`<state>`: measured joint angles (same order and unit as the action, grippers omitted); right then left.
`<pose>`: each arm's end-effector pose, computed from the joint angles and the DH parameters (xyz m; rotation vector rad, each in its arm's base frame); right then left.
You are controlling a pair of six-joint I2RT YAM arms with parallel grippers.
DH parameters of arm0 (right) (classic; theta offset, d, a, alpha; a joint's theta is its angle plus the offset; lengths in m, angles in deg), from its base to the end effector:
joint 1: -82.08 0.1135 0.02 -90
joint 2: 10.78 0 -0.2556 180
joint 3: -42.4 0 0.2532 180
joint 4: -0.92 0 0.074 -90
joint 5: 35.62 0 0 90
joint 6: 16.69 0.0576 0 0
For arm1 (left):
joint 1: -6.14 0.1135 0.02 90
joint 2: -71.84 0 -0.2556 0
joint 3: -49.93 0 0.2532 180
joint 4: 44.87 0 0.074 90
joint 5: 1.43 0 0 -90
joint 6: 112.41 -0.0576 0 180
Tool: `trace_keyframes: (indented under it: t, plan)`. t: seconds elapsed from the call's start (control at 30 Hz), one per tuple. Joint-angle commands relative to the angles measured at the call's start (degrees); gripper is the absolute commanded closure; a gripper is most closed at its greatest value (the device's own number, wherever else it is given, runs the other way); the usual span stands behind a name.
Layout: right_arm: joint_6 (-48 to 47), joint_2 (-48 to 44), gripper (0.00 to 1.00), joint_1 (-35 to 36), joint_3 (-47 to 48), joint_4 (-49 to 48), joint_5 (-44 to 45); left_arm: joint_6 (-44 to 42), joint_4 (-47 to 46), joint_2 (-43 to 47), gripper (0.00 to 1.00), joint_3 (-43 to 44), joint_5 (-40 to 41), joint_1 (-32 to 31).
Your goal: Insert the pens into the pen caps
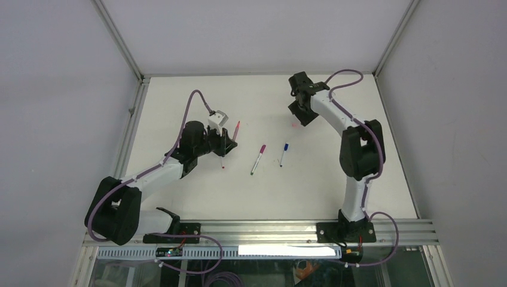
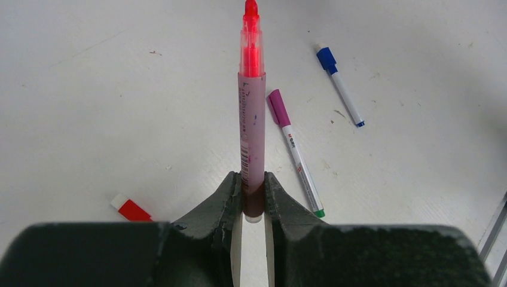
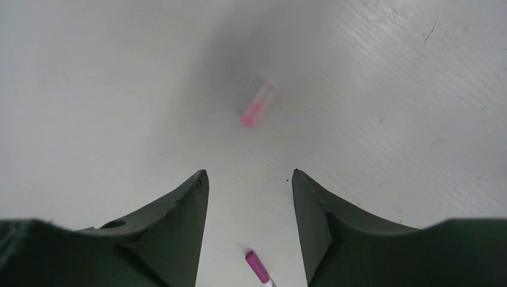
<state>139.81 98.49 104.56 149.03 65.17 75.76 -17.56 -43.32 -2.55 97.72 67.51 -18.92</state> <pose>0.3845 0.1364 0.2257 1.0664 2.3705 0.0224 0.2542 -0.1417 0.1860 0.5951 2.0143 -0.6976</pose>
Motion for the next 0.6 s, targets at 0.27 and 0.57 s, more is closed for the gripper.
trace_keyframes:
  t: [0.27, 0.57]
  plan:
    - [11.9, 13.8, 0.48, -1.4, 14.9, 12.2, 0.5, -1.5, 0.3, 4.3, 1.00, -0.2, -0.2, 0.1]
    - [12.0, 17.5, 0.60, -3.6, 16.5, 10.8, 0.8, -1.7, 0.9, 3.2, 1.00, 0.3, 0.3, 0.1]
